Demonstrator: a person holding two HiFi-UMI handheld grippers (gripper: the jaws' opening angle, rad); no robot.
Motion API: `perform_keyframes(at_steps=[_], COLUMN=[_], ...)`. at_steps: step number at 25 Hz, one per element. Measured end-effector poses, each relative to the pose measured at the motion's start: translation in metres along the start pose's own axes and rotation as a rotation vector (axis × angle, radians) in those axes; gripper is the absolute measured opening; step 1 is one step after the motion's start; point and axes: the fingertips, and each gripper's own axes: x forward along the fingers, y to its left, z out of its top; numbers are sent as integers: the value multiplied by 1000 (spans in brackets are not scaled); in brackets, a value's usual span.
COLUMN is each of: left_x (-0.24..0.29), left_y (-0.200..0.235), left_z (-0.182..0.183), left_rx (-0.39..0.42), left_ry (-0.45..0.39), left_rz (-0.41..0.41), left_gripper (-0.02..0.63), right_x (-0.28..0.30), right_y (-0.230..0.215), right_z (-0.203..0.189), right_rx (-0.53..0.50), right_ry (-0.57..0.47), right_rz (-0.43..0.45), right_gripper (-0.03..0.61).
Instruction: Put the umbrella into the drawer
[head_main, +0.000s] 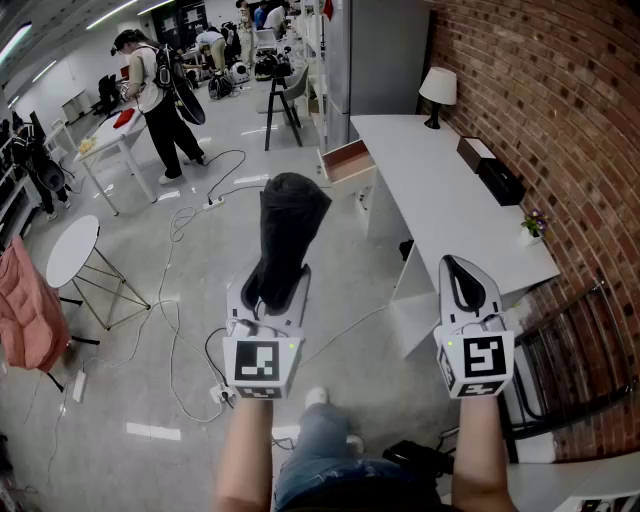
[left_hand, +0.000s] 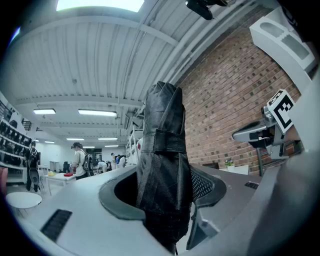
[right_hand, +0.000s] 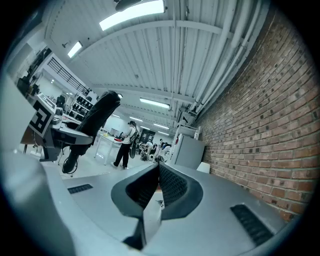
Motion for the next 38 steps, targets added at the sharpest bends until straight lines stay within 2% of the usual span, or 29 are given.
perform_keyframes(at_steps=[3, 9, 15, 24, 29, 38], left_x=[4, 39, 88, 161, 197, 266], left_y=[8, 37, 91, 168, 184, 195], left_z=[-1, -9, -19, -42, -49, -58], left_rx=[13, -10, 0, -12, -14, -34], left_ry=[-5, -8, -28, -40, -37, -36], left_rz=[1, -27, -58, -89, -104, -117], left_gripper=[239, 239, 239, 239, 239, 240], right_x=[7, 47, 112, 202, 231, 285], right_y=[2, 8, 22, 42, 37, 0], right_z=[2, 1, 11, 14, 6, -13], right_rx=[-5, -3, -6, -18, -17, -2], right_ry=[10, 57, 19, 41, 73, 89], right_rz=[-13, -38, -71, -130, -147, -169], right_gripper=[0, 0, 0, 2, 2, 2])
